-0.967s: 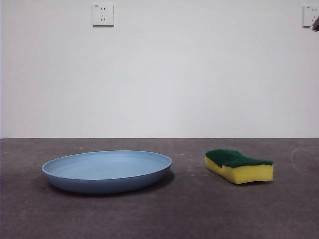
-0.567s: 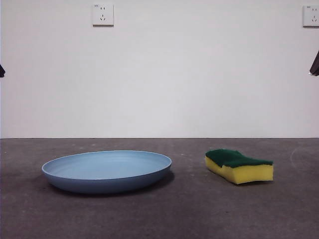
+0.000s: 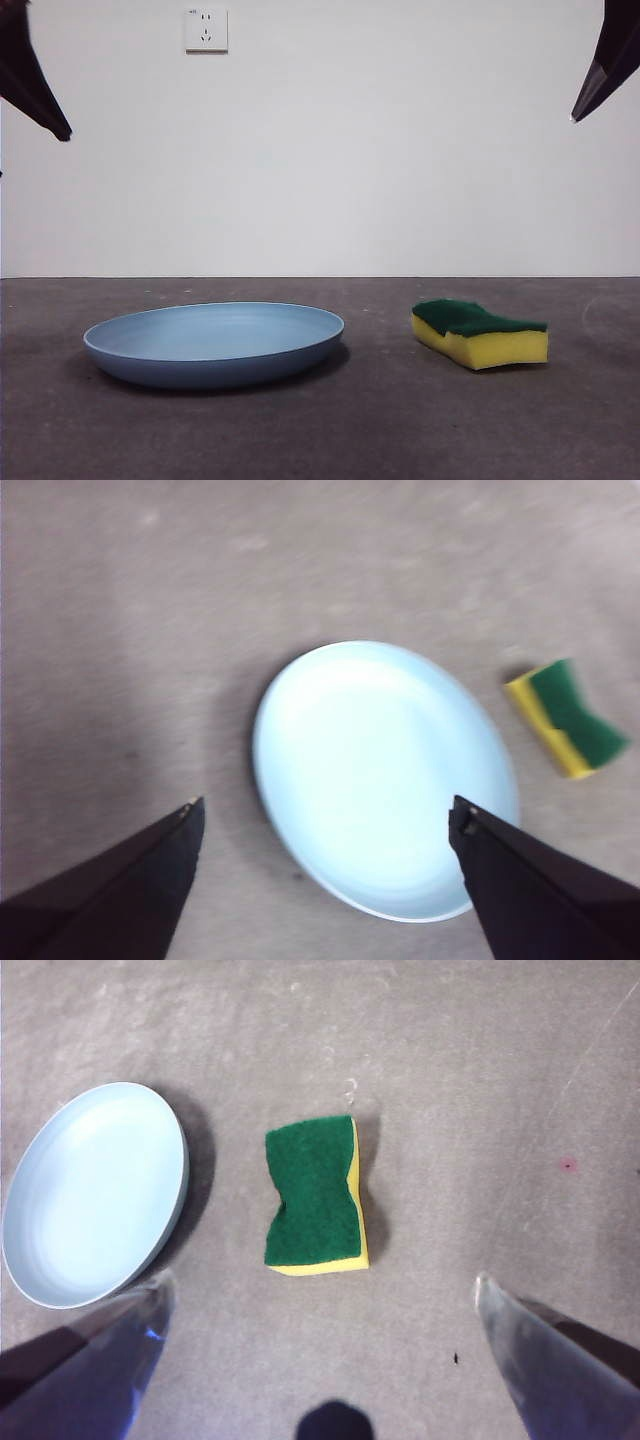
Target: Pick up the plate,pick up the cloth,clean the plate with the cloth
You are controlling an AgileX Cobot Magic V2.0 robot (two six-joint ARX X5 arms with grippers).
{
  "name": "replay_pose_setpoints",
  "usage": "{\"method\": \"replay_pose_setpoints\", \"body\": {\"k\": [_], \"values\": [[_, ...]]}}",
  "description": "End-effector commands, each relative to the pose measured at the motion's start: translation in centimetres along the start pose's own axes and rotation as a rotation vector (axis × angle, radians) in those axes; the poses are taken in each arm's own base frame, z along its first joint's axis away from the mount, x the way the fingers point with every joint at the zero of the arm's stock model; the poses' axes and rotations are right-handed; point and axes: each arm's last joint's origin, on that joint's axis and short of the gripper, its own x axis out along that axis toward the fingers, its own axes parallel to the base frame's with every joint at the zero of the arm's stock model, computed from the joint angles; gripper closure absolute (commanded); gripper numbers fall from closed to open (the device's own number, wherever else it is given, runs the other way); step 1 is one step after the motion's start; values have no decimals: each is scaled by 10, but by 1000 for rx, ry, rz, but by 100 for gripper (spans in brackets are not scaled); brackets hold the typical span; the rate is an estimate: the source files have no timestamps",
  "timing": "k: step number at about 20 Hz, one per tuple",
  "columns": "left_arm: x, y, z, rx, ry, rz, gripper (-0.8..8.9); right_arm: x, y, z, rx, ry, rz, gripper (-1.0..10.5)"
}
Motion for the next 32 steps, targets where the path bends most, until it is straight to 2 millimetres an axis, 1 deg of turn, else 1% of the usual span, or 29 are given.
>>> {"method": "replay_pose_setpoints", "body": {"k": [1,5,8,11,13,16,20,23,24,26,27,29,32], "values": [[14,-2,12,46,69,24,406,0,1,0,5,3,5,438],[51,-9,35,98,175,94,406,0,1,-3,15,30,2,439],[82,-11,41,133,248,119,407,0,0,-4,21,44,1,442],[113,-8,34,149,329,154,407,0,0,-6,27,57,-1,442],[133,-2,26,143,377,158,407,0,0,-6,29,63,-2,442],[152,5,17,133,423,162,408,0,0,-6,29,63,-2,442],[167,9,9,129,461,161,408,0,0,-6,29,62,-3,442],[171,8,7,136,464,158,422,0,0,-6,29,62,-3,442],[171,7,7,140,462,157,524,0,0,-6,29,62,-3,442],[171,6,7,166,465,147,839,0,0,-6,29,61,-3,442],[171,5,6,173,464,146,821,0,0,-6,29,59,-2,442],[172,4,7,183,462,141,821,0,0,-4,29,43,2,442],[164,-1,11,192,445,136,821,1,5,-1,0,21,29,443]]}}
